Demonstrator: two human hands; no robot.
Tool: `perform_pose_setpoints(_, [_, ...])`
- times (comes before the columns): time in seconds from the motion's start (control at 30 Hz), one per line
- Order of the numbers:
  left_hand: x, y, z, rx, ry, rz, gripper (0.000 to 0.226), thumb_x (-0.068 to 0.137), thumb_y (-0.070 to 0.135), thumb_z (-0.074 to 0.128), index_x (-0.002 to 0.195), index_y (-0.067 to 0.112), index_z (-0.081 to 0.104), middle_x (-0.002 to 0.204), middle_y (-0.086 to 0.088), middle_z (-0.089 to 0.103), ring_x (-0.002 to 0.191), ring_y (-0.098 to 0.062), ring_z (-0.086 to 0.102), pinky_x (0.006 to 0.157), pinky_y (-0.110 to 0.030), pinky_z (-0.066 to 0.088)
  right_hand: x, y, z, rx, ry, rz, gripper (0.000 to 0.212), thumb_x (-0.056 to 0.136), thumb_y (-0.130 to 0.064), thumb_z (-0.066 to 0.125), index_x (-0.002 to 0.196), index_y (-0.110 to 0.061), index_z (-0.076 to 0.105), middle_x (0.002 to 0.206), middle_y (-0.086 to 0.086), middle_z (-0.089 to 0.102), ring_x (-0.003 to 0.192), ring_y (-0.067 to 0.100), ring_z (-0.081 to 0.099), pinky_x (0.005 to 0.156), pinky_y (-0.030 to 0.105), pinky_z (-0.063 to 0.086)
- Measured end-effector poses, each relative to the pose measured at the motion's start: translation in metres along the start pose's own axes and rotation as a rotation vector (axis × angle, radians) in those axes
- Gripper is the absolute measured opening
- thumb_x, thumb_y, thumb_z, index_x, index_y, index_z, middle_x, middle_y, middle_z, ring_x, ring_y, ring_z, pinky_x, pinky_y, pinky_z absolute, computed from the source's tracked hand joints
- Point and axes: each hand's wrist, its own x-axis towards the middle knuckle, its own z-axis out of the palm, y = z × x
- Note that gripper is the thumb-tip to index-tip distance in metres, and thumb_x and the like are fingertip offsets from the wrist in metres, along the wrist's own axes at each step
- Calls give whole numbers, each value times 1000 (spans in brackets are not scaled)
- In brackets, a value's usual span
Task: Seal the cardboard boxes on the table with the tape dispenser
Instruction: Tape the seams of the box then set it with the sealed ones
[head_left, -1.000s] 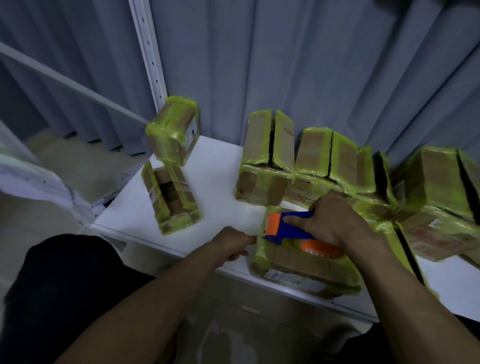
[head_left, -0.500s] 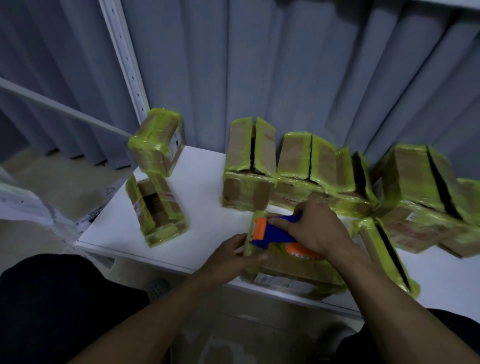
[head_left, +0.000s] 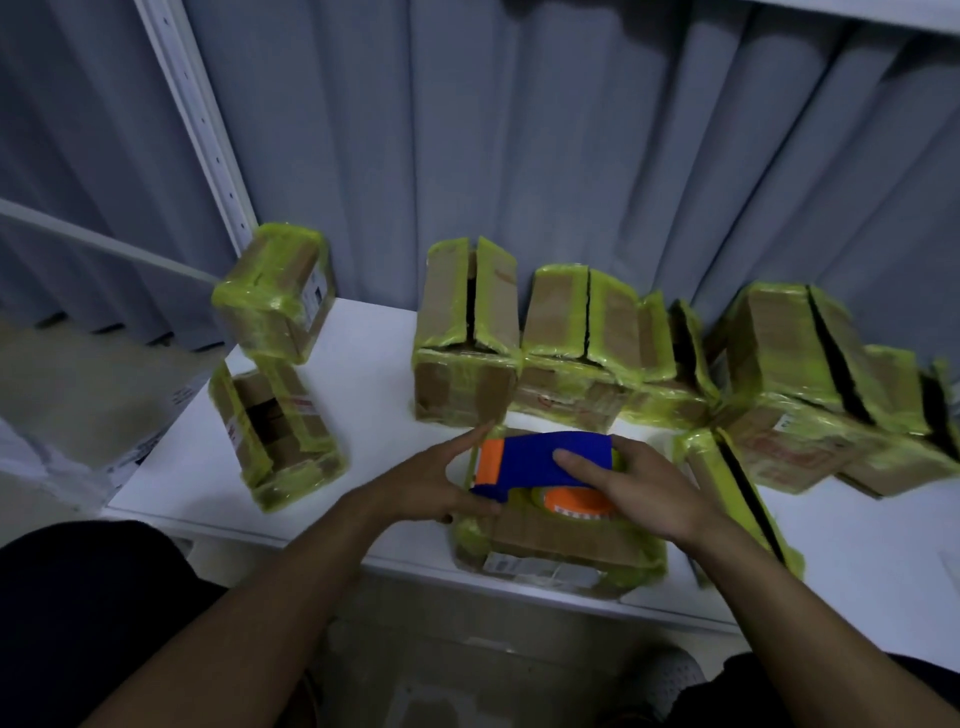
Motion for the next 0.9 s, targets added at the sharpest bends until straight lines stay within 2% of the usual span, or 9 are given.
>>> perform_pose_setpoints(0.07, [3, -1, -3, 26, -26, 37, 100, 75, 43, 85, 145, 65, 16, 146, 24, 35, 124, -11, 51, 78, -28, 59, 0, 4, 2, -5, 27, -34, 41, 82, -67, 67, 106, -34, 70, 99, -11, 77, 86, 2, 72, 85, 30, 59])
perform_pose_setpoints(0.17, [5, -4, -5, 34, -65, 75, 100, 78, 39, 84, 145, 66, 15, 142, 30, 36, 120, -14, 57, 78, -28, 58, 1, 5, 3, -6, 40, -60, 47, 80, -70, 66, 104, -30, 73, 94, -9, 78, 85, 5, 73, 89, 40, 60])
perform_pose_setpoints(0.23, [7, -7, -5, 64, -50, 88, 99, 76, 43, 84, 145, 65, 16, 148, 27, 36, 128, -12, 52, 90, -32, 56, 1, 6, 2, -6, 41, -67, 49, 80, -70, 66, 104, -28, 73, 91, -9, 78, 84, 6, 73, 88, 42, 60])
perform_pose_setpoints(0.3, [7, -8, -6, 165, -16, 77, 97, 74, 55, 80, 142, 69, 13, 154, 22, 34, 130, -10, 49, 99, -39, 52, 0, 5, 0, -24, 62, -70, 47, 80, -69, 66, 101, -28, 72, 89, -9, 77, 80, 5, 73, 85, 40, 61])
perform_pose_setpoints(0.47, [1, -5, -6, 471, 49, -8, 94, 77, 67, 68, 136, 76, -5, 156, 20, 34, 120, -18, 58, 96, -41, 49, -7, 5, -4, -88, 80, -87, 45, 82, -67, 67, 100, -26, 71, 87, -7, 76, 77, 4, 71, 76, 32, 61])
perform_pose_setpoints(0.6, [1, -6, -4, 564, 81, -9, 92, 78, 72, 62, 134, 77, -10, 153, 18, 40, 123, -20, 56, 92, -38, 48, -8, 6, -13, -86, 85, -68, 43, 81, -68, 68, 99, -29, 72, 84, -11, 75, 73, -3, 69, 60, 13, 51])
perform_pose_setpoints(0.73, [-1, -6, -5, 611, 106, -18, 88, 79, 73, 58, 132, 78, -12, 151, 18, 42, 118, -22, 59, 93, -40, 48, -14, 8, -36, -76, 122, -26, 52, 73, -79, 65, 95, -33, 75, 84, -15, 76, 76, 1, 71, 72, 27, 54])
perform_pose_setpoints(0.83, [-3, -6, -3, 618, 124, 0, 87, 80, 73, 57, 132, 78, -11, 151, 19, 42, 117, -20, 60, 94, -42, 49, -22, 12, -51, -85, 167, -3, 38, 80, -68, 68, 91, -33, 74, 81, -16, 75, 71, -5, 68, 66, 24, 48])
perform_pose_setpoints(0.9, [-5, -4, -1, 631, 132, 9, 86, 81, 73, 56, 133, 77, -12, 157, 20, 32, 125, -20, 56, 97, -42, 47, -23, 14, -50, -142, 161, -2, 38, 82, -67, 69, 90, -30, 74, 81, -13, 74, 70, -3, 68, 64, 25, 50])
